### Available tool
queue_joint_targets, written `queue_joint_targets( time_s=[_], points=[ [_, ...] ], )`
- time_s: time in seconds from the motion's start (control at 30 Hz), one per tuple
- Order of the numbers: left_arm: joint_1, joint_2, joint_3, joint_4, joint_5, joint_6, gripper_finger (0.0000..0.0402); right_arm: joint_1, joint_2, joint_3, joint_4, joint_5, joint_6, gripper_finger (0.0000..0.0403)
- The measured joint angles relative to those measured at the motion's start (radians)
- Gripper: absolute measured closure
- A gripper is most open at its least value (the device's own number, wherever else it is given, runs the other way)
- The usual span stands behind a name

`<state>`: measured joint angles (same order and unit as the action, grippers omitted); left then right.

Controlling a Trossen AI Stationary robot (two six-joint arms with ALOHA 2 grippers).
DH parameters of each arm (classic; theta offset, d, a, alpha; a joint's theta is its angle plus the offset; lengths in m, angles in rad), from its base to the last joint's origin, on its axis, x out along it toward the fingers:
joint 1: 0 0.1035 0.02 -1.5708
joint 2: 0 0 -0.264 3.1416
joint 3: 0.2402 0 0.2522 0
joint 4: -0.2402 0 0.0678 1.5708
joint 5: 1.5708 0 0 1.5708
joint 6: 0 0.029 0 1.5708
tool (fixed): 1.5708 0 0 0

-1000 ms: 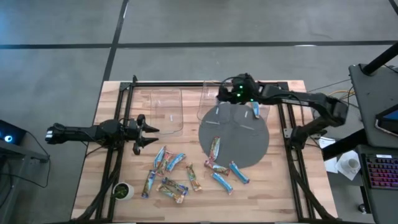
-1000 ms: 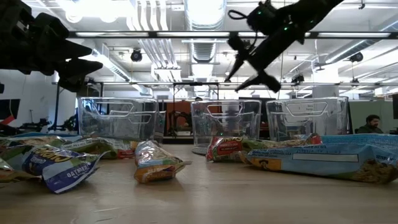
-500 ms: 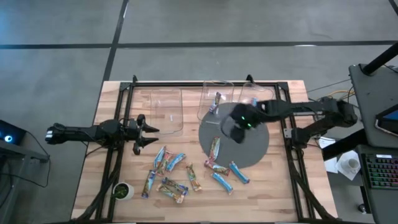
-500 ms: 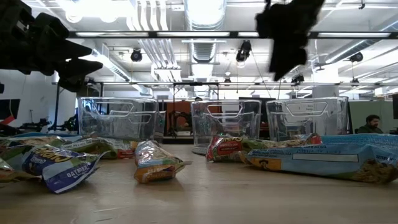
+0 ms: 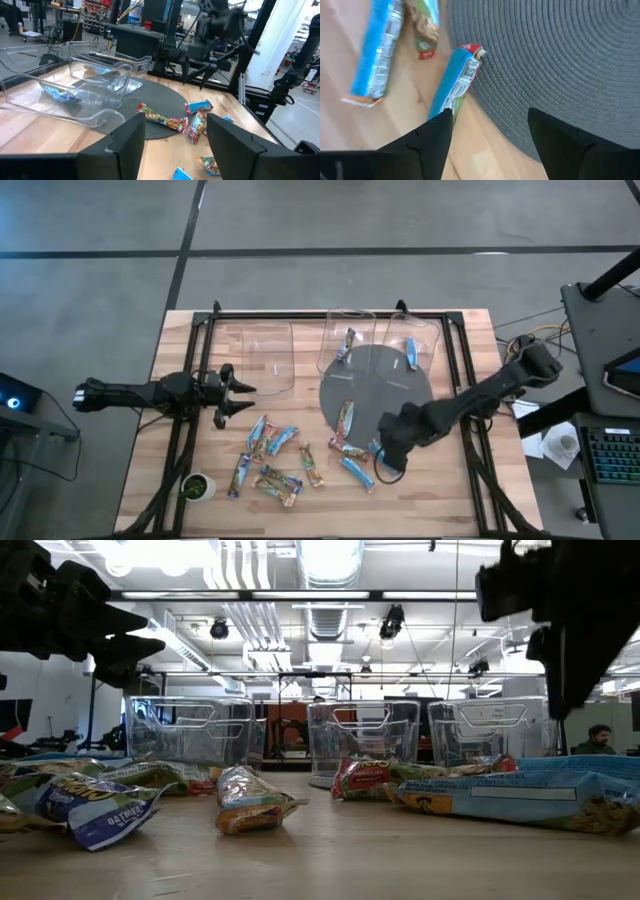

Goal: Pick and place Granola Bars by type
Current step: Put the red granola bar into the left transparent bin

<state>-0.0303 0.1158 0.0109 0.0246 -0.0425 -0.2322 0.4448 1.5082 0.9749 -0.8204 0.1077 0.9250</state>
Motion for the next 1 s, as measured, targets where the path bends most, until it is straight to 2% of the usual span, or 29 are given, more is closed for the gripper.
queue_joint_targets(
  time_s=[0.33, 0.43, 0.5, 0.6, 0.67, 0.87, 1.0],
  points=[
    [0.0, 0.0, 0.0, 0.001, -0.001, 0.002, 0.0209, 0.042, 0.078, -0.001, 0.028, 0.0, 0.112, 0.0141],
    [0.001, 0.001, 0.0, 0.034, -0.078, 0.002, 0.0209, 0.042, 0.073, 0.0, 0.035, 0.001, 0.116, 0.0144],
    [0.002, 0.001, 0.0, 0.096, -0.09, -0.171, 0.0209, 0.042, 0.068, 0.0, 0.037, 0.002, 0.12, 0.0147],
    [0.001, -0.002, 0.0, 0.236, -0.09, -0.562, 0.0209, 0.042, 0.064, 0.0, 0.039, 0.004, 0.146, 0.0152],
    [0.001, -0.001, 0.0, 0.287, -0.092, -0.753, 0.0209, 0.042, 0.064, 0.0, 0.039, 0.004, 0.166, 0.0154],
    [0.002, -0.001, 0.0, 0.334, -0.12, -0.834, 0.0209, 0.042, 0.064, 0.001, 0.041, 0.005, 0.167, 0.0156],
    [0.0, -0.001, 0.0, 0.334, -0.118, -1.003, 0.0209, 0.042, 0.063, 0.001, 0.041, 0.005, 0.161, 0.0158]
  ],
)
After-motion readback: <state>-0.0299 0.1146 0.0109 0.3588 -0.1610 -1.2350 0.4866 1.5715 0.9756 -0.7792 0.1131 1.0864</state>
